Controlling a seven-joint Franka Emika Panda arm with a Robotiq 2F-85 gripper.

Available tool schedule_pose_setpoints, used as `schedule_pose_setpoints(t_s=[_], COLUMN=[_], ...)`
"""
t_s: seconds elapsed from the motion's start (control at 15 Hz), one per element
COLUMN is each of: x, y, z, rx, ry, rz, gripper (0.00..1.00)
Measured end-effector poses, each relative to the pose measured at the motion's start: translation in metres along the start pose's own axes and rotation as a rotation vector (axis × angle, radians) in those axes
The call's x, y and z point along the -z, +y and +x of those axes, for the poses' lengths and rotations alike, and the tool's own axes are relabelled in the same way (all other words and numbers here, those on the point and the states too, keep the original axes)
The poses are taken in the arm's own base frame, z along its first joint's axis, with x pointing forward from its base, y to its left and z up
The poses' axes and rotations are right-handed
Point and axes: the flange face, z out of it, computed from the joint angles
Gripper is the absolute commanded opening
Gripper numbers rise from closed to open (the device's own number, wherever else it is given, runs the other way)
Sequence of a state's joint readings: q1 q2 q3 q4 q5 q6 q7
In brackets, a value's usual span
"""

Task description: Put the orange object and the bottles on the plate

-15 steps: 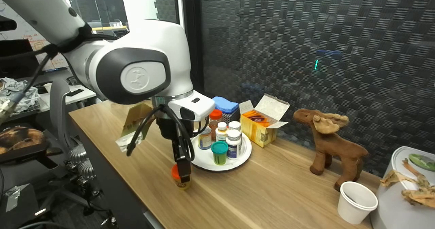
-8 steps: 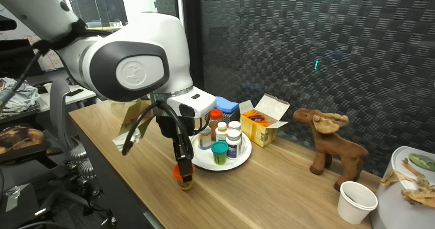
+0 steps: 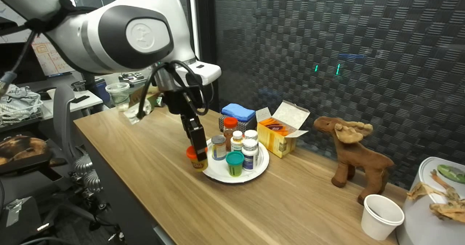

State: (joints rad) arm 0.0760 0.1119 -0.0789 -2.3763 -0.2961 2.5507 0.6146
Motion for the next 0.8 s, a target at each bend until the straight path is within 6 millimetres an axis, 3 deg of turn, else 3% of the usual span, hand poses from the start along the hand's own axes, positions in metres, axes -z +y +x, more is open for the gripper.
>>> schedule_pose_setpoints(t_s=[0.27,0.53,0.8], x=[0.006,-0.006,-0.019], y=[-0.028,-0.039,-0.044], z=[0.027,0.051,0.058], rx=[0.020,0.019,0.043], ry=[0.023,0.012,-0.021], rz=[0.010,0.024,0.041], gripper=[0.29,0.29,0.29])
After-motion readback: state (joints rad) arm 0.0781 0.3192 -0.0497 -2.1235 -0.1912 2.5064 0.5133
